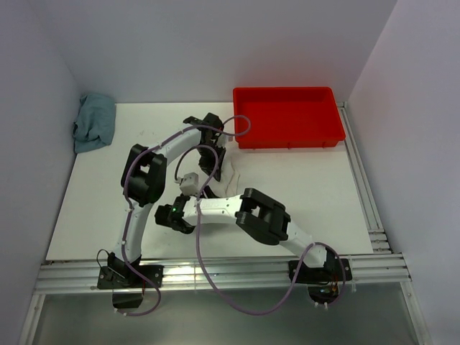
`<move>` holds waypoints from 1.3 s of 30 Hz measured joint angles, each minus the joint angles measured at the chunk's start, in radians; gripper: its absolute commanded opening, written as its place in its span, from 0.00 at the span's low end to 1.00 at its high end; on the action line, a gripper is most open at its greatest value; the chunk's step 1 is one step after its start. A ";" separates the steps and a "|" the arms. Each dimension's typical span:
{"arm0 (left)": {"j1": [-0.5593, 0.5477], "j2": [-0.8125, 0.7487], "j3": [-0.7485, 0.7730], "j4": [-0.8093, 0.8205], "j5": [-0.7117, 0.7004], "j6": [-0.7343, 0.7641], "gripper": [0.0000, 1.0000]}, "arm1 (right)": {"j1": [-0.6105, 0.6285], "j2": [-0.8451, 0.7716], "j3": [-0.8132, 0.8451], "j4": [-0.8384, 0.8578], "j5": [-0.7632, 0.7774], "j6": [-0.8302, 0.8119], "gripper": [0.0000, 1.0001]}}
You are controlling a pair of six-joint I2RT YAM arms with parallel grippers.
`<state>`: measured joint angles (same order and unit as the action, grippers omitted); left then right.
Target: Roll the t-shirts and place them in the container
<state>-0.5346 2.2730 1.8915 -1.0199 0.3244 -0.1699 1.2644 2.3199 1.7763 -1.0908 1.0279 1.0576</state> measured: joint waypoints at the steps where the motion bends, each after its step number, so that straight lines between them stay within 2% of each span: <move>1: 0.000 0.000 0.000 0.000 0.000 0.000 0.04 | 0.000 0.011 0.004 -0.012 0.005 0.003 0.68; 4: -0.002 0.000 0.000 0.000 -0.001 0.001 0.18 | 0.000 0.023 0.002 -0.035 0.014 0.011 0.68; 5: -0.002 0.000 0.000 0.000 -0.001 0.002 0.28 | 0.000 0.023 -0.003 -0.035 0.016 0.016 0.68; 6: -0.002 0.000 0.001 0.000 0.000 0.008 0.32 | -0.001 0.023 -0.010 -0.038 0.019 0.022 0.68; 7: -0.002 0.000 0.002 -0.002 -0.001 0.013 0.52 | -0.001 0.023 -0.019 -0.038 0.020 0.027 0.66; 8: -0.002 0.000 0.002 -0.003 -0.002 0.020 0.52 | -0.002 0.022 -0.037 -0.041 0.037 0.037 0.66; 9: -0.002 0.000 0.004 -0.004 -0.008 0.031 0.61 | -0.002 0.013 -0.057 -0.016 0.042 0.034 0.64; 12: 0.004 0.000 0.007 -0.008 -0.031 0.060 0.73 | -0.003 -0.077 -0.205 0.092 0.029 0.011 0.59; 15: 0.006 0.001 0.017 -0.018 -0.024 0.080 0.77 | -0.014 -0.233 -0.423 0.327 -0.027 -0.046 0.54; 19: 0.008 0.002 0.034 -0.016 0.011 0.103 0.82 | -0.055 -0.446 -0.666 0.605 -0.154 -0.100 0.53; 23: 0.032 -0.007 0.021 0.020 0.076 0.131 0.86 | -0.088 -0.557 -0.801 0.787 -0.253 -0.145 0.53; 32: 0.192 -0.139 -0.109 0.163 0.224 0.148 0.92 | -0.111 -0.695 -0.990 1.037 -0.414 -0.208 0.51; 39: 0.300 -0.231 -0.239 0.280 0.313 0.171 0.93 | -0.161 -0.737 -1.046 1.118 -0.541 -0.238 0.50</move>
<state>-0.2344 2.0418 1.6527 -0.7395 0.6376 0.0010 1.1030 1.5826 0.7300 0.0277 0.4873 0.8200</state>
